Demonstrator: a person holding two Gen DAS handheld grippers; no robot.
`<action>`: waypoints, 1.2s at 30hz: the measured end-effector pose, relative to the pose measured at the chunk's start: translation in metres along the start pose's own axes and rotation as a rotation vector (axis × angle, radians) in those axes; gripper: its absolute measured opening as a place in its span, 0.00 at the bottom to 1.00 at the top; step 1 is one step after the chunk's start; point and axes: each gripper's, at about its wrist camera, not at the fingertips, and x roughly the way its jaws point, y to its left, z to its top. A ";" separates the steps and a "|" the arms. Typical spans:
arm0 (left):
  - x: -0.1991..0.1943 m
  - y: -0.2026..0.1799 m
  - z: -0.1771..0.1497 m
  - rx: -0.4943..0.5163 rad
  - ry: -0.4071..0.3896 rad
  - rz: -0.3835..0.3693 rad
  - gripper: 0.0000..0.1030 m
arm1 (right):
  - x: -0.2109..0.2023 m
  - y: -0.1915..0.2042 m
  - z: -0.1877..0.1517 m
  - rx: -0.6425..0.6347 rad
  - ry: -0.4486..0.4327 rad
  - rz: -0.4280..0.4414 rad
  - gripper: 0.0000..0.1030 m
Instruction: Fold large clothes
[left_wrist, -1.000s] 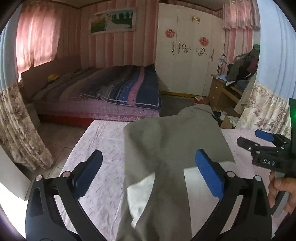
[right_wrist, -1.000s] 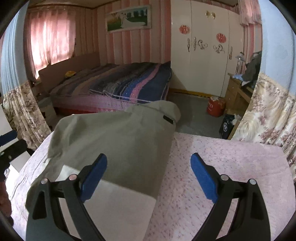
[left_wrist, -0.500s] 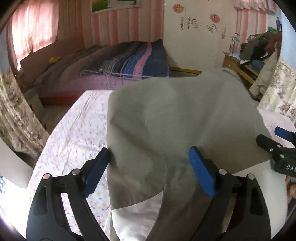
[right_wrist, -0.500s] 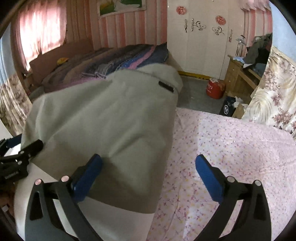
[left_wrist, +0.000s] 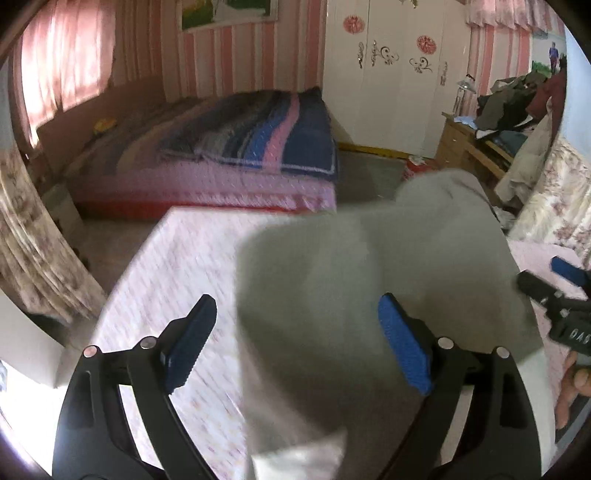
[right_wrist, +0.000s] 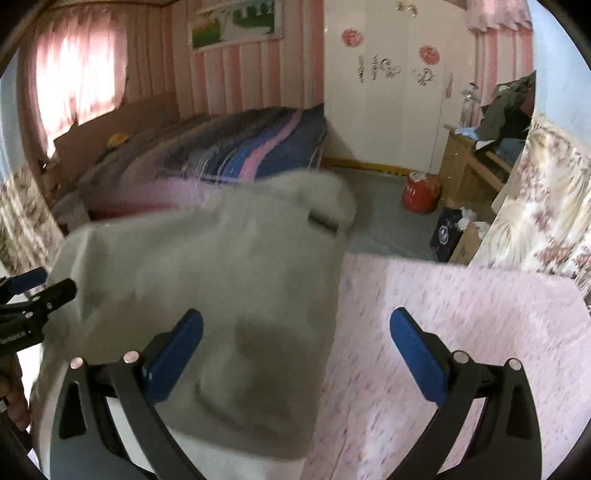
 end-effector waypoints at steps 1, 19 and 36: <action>0.000 -0.002 0.006 0.006 -0.006 0.012 0.87 | 0.004 -0.002 0.005 0.009 -0.001 -0.004 0.98; 0.063 0.006 -0.006 0.023 0.139 0.061 0.94 | 0.047 0.000 -0.004 -0.081 0.085 -0.051 0.98; -0.079 0.001 -0.078 -0.028 0.049 -0.044 0.93 | -0.089 0.001 -0.082 -0.001 0.039 0.115 0.98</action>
